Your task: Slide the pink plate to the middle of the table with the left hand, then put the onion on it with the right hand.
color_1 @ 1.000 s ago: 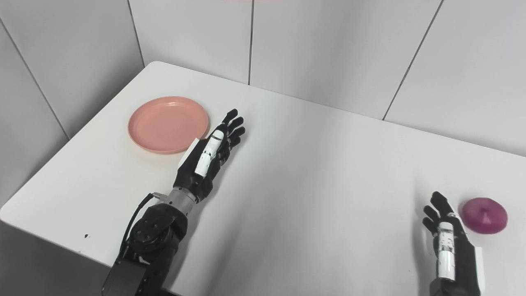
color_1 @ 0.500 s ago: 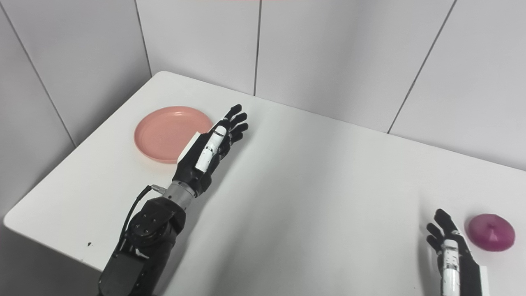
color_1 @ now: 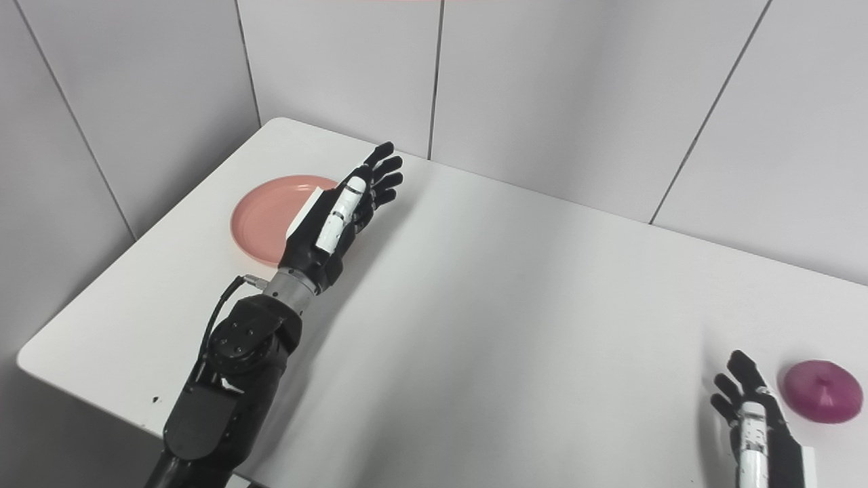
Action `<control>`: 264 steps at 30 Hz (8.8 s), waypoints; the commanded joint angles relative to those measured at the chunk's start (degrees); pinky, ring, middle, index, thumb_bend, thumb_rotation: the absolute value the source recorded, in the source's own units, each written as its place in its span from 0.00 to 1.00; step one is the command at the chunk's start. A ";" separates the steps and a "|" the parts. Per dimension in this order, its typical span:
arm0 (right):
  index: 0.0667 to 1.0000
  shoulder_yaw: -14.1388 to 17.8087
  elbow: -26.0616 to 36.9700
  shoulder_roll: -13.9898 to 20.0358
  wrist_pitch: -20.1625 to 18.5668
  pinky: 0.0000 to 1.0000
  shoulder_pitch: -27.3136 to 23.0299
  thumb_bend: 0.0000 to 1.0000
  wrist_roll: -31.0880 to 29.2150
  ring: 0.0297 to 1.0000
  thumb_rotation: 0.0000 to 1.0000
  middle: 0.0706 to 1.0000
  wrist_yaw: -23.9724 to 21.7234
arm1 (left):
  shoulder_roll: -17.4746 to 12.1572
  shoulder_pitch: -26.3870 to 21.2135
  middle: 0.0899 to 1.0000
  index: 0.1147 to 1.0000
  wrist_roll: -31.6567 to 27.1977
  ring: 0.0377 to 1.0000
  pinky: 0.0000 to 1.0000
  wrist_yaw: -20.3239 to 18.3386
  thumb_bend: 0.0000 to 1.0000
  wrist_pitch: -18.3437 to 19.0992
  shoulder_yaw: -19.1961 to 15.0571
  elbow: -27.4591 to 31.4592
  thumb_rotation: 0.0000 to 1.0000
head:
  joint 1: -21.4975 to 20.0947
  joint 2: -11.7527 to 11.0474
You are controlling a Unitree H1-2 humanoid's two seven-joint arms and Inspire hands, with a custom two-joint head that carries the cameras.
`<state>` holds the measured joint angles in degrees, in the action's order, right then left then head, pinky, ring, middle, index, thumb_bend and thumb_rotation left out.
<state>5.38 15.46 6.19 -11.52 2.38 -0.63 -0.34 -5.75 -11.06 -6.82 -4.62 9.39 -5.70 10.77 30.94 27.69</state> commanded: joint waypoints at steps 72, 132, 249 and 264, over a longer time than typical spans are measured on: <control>0.82 0.23 1.43 0.57 0.85 0.76 -1.00 0.39 -0.34 0.83 0.89 0.85 -0.14 | -16.79 -18.74 0.88 0.85 -8.35 0.89 0.87 2.81 0.38 1.86 -14.93 -18.21 1.00 | 1.19 -0.13; 0.83 0.69 0.69 1.33 1.31 0.79 -0.85 0.40 -1.17 0.85 0.88 0.87 -0.39 | -21.09 -20.35 0.84 0.81 -12.10 0.85 0.85 3.79 0.37 -3.60 -19.58 -37.56 1.00 | 1.89 -0.37; 0.76 0.46 2.08 0.78 0.22 0.55 -0.58 0.51 -0.50 0.76 0.82 0.80 -0.23 | -15.85 -20.50 0.78 0.75 -13.27 0.79 0.79 -2.97 0.31 -7.08 -11.35 -49.70 1.00 | -0.21 0.90; 0.77 -0.05 2.25 0.72 0.09 0.56 -0.47 0.49 0.15 0.77 0.84 0.81 -0.18 | -14.48 -21.92 0.77 0.74 -13.40 0.78 0.79 -4.09 0.32 -8.09 -10.13 -50.91 1.00 | -1.76 1.25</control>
<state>5.45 15.75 6.63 -11.56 2.83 -0.70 -0.43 -20.42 -30.86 -20.68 -7.96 1.45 -16.32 -39.76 29.18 28.92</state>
